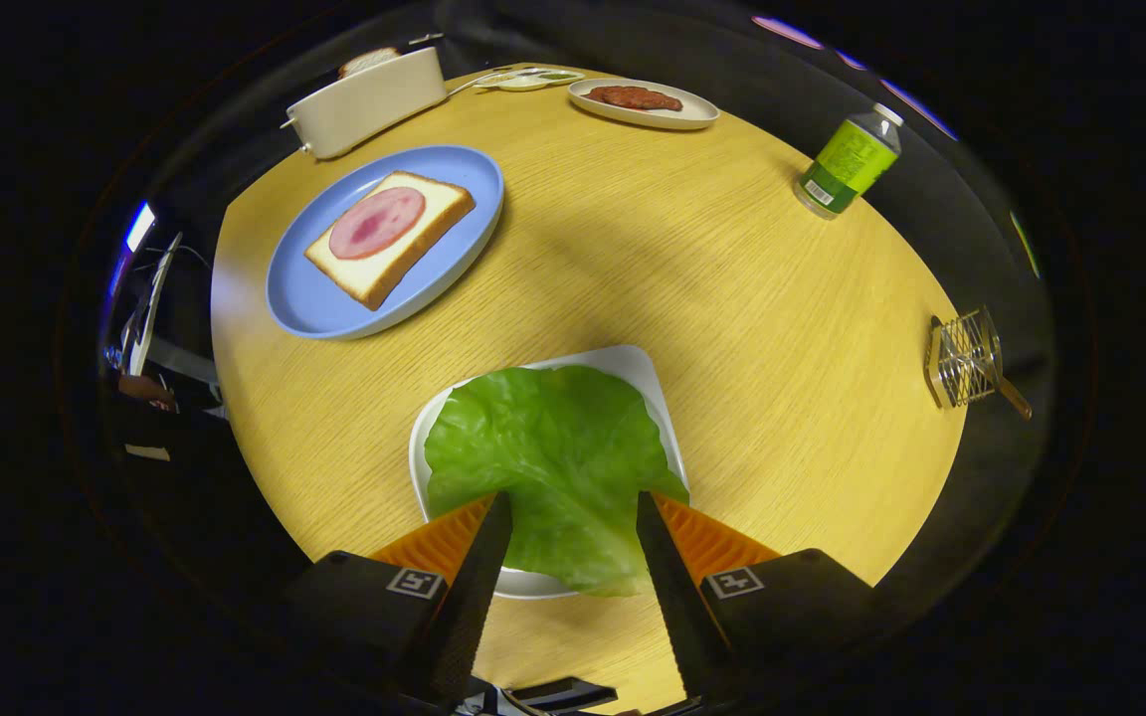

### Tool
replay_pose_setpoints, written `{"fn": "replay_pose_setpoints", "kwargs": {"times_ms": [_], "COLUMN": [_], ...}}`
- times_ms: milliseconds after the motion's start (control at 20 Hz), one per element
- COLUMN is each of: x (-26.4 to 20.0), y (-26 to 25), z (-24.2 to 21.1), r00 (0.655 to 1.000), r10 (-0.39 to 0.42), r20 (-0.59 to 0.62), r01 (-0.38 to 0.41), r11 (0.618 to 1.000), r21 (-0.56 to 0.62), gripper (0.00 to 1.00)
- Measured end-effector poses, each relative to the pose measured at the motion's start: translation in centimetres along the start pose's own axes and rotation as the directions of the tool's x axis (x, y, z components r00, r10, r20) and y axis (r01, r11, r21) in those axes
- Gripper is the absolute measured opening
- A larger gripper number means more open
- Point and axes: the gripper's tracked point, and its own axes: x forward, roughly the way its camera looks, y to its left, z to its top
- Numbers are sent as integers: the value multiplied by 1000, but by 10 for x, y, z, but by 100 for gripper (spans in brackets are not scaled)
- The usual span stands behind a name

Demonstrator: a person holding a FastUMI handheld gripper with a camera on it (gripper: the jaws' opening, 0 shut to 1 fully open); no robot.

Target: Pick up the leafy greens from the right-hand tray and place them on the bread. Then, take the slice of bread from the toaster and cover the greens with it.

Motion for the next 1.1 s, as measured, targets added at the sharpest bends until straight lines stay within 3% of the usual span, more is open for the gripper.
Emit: {"fn": "replay_pose_setpoints", "kwargs": {"times_ms": [150,250,400,450,500,550,700,1100], "x": [6,5,8,8,8,10,-2,-72], "y": [5,10,12,12,13,14,11,11], "z": [-2,0,-1,-1,-1,-1,-1,42], "r00": [999,999,999,999,1000,1000,999,982], "r10": [16,27,29,29,26,19,-23,-65], "r20": [-42,-46,-31,-22,-9,1,24,178], "r01": [-17,-26,-28,-28,-26,-19,22,37], "r11": [1000,1000,999,999,999,999,999,987], "r21": [-2,18,28,34,42,45,49,158], "gripper": [72,60,54,30,24,11,7,7]}}
